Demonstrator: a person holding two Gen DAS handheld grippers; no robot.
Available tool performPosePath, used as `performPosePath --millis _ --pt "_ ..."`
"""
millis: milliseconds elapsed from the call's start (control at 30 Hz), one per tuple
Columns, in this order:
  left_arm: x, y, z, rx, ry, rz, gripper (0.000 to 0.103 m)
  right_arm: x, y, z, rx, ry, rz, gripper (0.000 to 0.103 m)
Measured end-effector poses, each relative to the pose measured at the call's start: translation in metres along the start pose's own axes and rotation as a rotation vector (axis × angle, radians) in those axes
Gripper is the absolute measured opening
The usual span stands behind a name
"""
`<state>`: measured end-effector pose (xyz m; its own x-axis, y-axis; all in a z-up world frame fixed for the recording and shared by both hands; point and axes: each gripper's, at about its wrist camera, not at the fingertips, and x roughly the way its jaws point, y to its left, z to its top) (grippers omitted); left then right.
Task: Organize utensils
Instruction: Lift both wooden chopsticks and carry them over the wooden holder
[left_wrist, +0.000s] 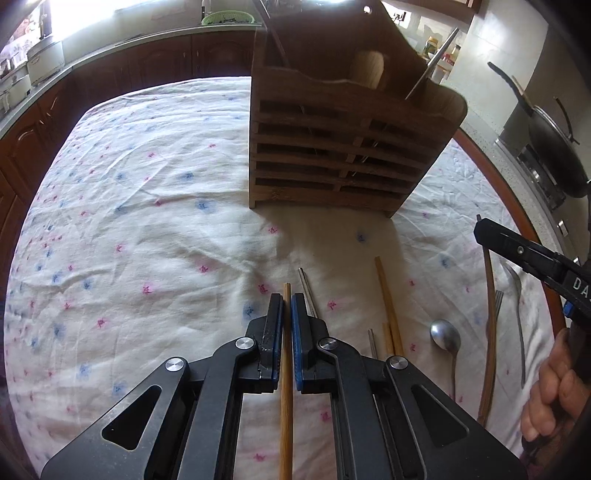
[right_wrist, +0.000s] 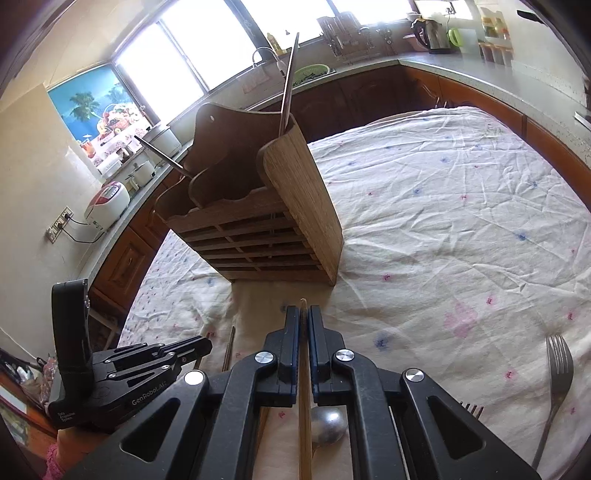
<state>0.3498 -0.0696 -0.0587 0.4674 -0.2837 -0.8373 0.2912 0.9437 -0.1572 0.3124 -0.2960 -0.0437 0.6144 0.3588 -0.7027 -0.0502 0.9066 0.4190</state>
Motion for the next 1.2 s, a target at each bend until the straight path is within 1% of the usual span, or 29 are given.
performPosePath --millis 233,467,600,767,933,1200 --pt "-0.058 0.008 0.003 -0.029 -0.102 -0.05 0.004 -0.018 0.014 0.003 -0.024 -0.034 0.033 0.005" --pt "-0.12 0.006 -0.001 -0.033 -0.225 -0.076 0.004 -0.043 0.034 0.005 -0.07 -0.086 0.044 0.005" --pt "-0.147 0.007 -0.007 -0.043 -0.276 -0.087 0.004 -0.061 0.044 0.006 -0.096 -0.123 0.049 0.005" --pt "-0.167 0.008 -0.014 -0.056 -0.321 -0.09 0.004 -0.082 0.054 0.004 -0.13 -0.164 0.05 0.005" --pt "-0.18 0.007 -0.018 -0.056 -0.359 -0.084 0.004 -0.101 0.062 0.003 -0.169 -0.209 0.028 0.005" --pt "-0.194 0.009 -0.021 -0.066 -0.4 -0.082 0.004 -0.115 0.066 0.004 -0.178 -0.241 0.027 0.005"
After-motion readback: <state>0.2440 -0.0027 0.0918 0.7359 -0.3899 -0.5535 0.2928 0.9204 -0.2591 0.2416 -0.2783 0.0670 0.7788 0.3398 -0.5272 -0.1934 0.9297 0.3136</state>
